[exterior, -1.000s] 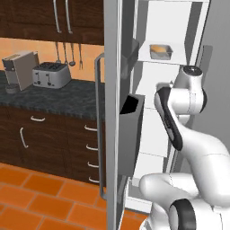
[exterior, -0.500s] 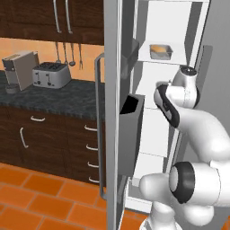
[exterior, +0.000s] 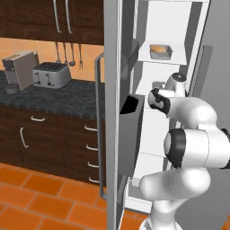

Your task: Take the meat container that has the shrimp and place it on the second highest rack of the freezer. Then take the vegetable container that has the carrot and squash and place it on the highest rack of the freezer.

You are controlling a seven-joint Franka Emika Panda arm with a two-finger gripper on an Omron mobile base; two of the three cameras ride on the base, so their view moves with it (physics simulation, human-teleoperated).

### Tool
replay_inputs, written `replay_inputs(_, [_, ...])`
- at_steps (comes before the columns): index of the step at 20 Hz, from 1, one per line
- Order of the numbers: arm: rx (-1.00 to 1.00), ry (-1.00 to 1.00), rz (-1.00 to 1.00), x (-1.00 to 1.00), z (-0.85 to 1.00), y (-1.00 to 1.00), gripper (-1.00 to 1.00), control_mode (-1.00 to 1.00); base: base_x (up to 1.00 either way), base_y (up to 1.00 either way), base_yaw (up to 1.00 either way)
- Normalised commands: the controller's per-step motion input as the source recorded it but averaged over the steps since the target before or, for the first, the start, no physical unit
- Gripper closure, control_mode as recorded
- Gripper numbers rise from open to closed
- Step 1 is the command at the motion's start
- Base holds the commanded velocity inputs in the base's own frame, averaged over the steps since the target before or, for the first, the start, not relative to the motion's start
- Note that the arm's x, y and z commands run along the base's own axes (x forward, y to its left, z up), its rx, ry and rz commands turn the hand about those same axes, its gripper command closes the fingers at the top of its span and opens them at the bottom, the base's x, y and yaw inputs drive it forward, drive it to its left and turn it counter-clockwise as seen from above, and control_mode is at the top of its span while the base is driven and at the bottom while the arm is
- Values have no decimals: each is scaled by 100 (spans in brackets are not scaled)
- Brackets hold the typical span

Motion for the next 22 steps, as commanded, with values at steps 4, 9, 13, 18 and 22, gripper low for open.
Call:
replay_inputs(4, [2,0,-4,69,-19,-42,100,-100,0,0,0])
replay_inputs(9, [0,0,0,98,-10,-14,100,-100,0,0,0])
replay_inputs(13, [0,0,0,96,-42,-22,100,-100,0,0,0])
replay_inputs(18, [0,2,0,67,-44,-47,100,-100,0,0,0])
replay_inputs(22, [0,9,0,56,-40,-35,100,-100,0,0,0])
